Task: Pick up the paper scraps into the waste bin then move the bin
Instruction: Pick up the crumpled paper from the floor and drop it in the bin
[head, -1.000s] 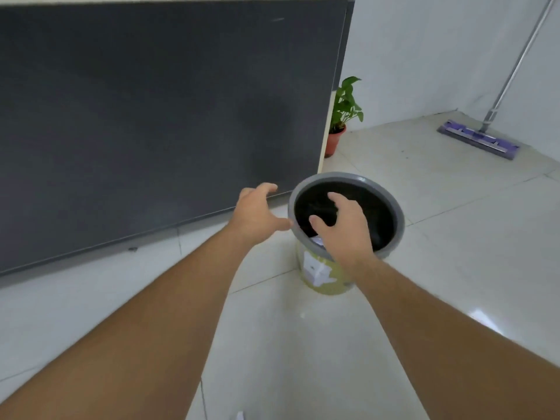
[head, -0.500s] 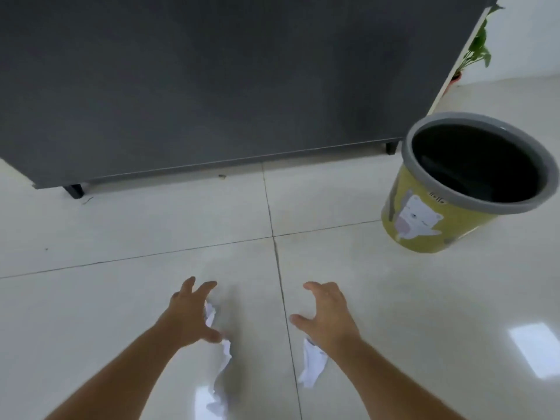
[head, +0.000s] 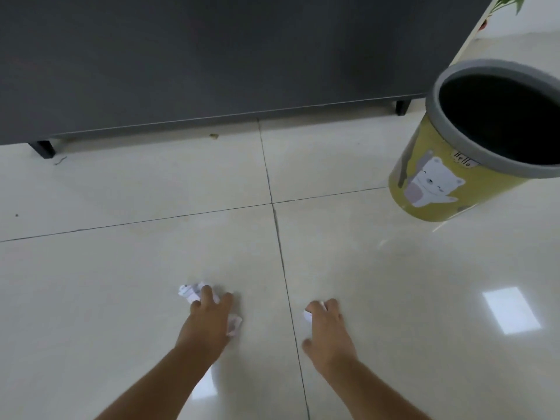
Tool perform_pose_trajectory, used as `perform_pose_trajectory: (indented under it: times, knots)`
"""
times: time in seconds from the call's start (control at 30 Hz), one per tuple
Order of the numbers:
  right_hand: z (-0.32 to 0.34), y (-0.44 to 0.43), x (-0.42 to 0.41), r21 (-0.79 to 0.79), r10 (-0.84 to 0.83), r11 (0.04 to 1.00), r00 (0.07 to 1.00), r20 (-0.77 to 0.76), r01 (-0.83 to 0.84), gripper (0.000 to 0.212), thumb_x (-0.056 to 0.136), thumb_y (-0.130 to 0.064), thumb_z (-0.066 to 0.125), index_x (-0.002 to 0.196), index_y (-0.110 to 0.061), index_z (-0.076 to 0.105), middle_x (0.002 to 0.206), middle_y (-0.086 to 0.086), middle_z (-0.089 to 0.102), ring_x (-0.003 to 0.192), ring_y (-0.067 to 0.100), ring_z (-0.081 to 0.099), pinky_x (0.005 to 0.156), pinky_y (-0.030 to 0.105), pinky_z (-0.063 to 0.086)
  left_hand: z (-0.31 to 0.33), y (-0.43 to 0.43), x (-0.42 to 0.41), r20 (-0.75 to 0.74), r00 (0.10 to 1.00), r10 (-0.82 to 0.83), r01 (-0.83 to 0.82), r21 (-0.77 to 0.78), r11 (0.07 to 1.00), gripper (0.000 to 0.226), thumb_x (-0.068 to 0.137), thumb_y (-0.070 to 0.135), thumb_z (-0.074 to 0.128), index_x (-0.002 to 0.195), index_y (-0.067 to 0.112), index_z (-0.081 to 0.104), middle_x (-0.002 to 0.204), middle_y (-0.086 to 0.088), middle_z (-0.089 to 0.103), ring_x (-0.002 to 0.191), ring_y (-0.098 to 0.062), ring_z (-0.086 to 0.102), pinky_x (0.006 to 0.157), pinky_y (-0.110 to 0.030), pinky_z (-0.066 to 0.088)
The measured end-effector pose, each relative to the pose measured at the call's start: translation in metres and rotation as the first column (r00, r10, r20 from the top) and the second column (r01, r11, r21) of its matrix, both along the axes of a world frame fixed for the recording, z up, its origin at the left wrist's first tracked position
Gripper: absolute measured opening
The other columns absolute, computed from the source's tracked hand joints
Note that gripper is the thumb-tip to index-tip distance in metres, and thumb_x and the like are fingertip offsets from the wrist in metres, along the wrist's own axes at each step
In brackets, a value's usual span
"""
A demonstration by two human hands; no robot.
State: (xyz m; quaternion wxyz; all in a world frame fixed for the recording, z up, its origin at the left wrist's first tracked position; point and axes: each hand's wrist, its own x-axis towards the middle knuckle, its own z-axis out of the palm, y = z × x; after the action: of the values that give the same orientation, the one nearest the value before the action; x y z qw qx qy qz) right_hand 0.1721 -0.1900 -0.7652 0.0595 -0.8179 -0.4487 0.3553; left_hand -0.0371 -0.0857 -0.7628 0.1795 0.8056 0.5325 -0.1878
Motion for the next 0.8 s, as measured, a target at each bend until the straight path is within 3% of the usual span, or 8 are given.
perform_pose_trajectory:
  times: [0.07, 0.1, 0.17, 0.27, 0.4, 0.53, 0.7, 0.8]
  knots:
    - [-0.001, 0.002, 0.002, 0.008, 0.012, 1.000, 1.000, 0.014, -0.012, 0.039, 0.085, -0.005, 0.057, 0.119, -0.022, 0.051, 0.123, 0.001, 0.038, 0.113, 0.020, 0.052, 0.086, 0.025, 0.044, -0.001, 0.002, 0.000, 0.058, 0.998, -0.006, 0.003, 0.045, 0.999, 0.027, 0.084, 0.025, 0.066, 0.109, 0.015, 0.062, 0.108, -0.019, 0.049, 0.063, -0.031, 0.062, 0.051, -0.026, 0.051]
    - [-0.001, 0.004, 0.003, 0.012, 0.016, 1.000, 1.000, 0.013, -0.016, 0.036, 0.086, -0.005, 0.055, 0.119, -0.021, 0.052, 0.122, 0.002, 0.041, 0.110, 0.020, 0.053, 0.087, 0.025, 0.044, -0.002, 0.003, 0.001, 0.065, 0.997, 0.031, -0.032, 0.015, 0.999, 0.021, 0.089, 0.017, 0.059, 0.109, 0.014, 0.064, 0.111, -0.018, 0.052, 0.067, -0.031, 0.059, 0.056, -0.026, 0.050]
    - [0.001, 0.008, 0.005, 0.041, -0.004, 0.999, 1.000, -0.021, 0.004, 0.033, 0.086, -0.003, 0.053, 0.114, -0.019, 0.054, 0.118, 0.003, 0.045, 0.107, 0.021, 0.056, 0.089, 0.027, 0.048, -0.006, 0.005, -0.001, 0.033, 0.999, 0.020, -0.018, -0.061, 0.998, 0.025, 0.092, 0.009, 0.054, 0.115, 0.016, 0.063, 0.119, -0.012, 0.054, 0.086, -0.031, 0.061, 0.072, -0.030, 0.052]
    - [0.005, 0.016, 0.011, 0.115, -0.076, 0.989, 0.991, -0.106, 0.088, 0.027, 0.083, -0.001, 0.055, 0.104, -0.017, 0.057, 0.113, 0.005, 0.049, 0.107, 0.025, 0.062, 0.092, 0.038, 0.053, 0.002, 0.016, 0.005, 0.163, 0.978, 0.129, -0.114, -0.097, 0.989, 0.014, 0.094, 0.023, 0.057, 0.100, 0.015, 0.068, 0.106, -0.008, 0.059, 0.096, -0.028, 0.064, 0.083, -0.031, 0.051]
    - [0.028, 0.034, 0.025, 0.190, -0.128, 0.970, 0.984, -0.123, 0.150, 0.026, 0.085, -0.004, 0.062, 0.108, -0.014, 0.058, 0.113, 0.006, 0.050, 0.103, 0.024, 0.061, 0.090, 0.037, 0.053, 0.044, 0.037, 0.032, 0.238, 0.941, 0.239, -0.208, -0.149, 0.967, 0.033, 0.085, 0.010, 0.064, 0.063, 0.027, 0.045, 0.072, -0.001, 0.053, 0.089, -0.028, 0.065, 0.061, -0.025, 0.048]
    - [0.062, 0.057, 0.042, 0.288, -0.143, 0.942, 0.982, -0.125, 0.173, 0.028, 0.086, -0.004, 0.063, 0.112, -0.014, 0.058, 0.110, 0.002, 0.048, 0.096, 0.019, 0.059, 0.084, 0.026, 0.047, 0.088, 0.058, 0.060, 0.316, 0.906, 0.281, -0.264, -0.096, 0.960, 0.044, 0.082, 0.017, 0.069, 0.062, 0.035, 0.034, 0.083, -0.004, 0.060, 0.079, -0.026, 0.064, 0.063, -0.027, 0.050]
    - [0.133, 0.086, 0.072, 0.436, -0.139, 0.885, 0.986, -0.090, 0.164, 0.028, 0.086, -0.005, 0.066, 0.112, -0.013, 0.059, 0.105, -0.001, 0.044, 0.083, 0.012, 0.048, 0.075, 0.019, 0.036, 0.168, 0.084, 0.105, 0.501, 0.820, 0.278, -0.284, -0.066, 0.957, 0.009, 0.077, 0.003, 0.061, 0.074, 0.011, 0.060, 0.077, -0.015, 0.071, 0.073, -0.030, 0.072, 0.076, -0.042, 0.058]
    - [0.185, 0.101, 0.097, 0.519, -0.144, 0.841, 0.988, -0.060, 0.155, 0.026, 0.087, -0.005, 0.065, 0.110, -0.015, 0.057, 0.108, 0.001, 0.047, 0.082, 0.012, 0.049, 0.072, 0.020, 0.038, 0.217, 0.098, 0.139, 0.573, 0.789, 0.222, -0.282, 0.016, 0.959, 0.009, 0.079, 0.006, 0.059, 0.074, 0.013, 0.061, 0.072, -0.009, 0.069, 0.081, -0.032, 0.068, 0.073, -0.043, 0.059]
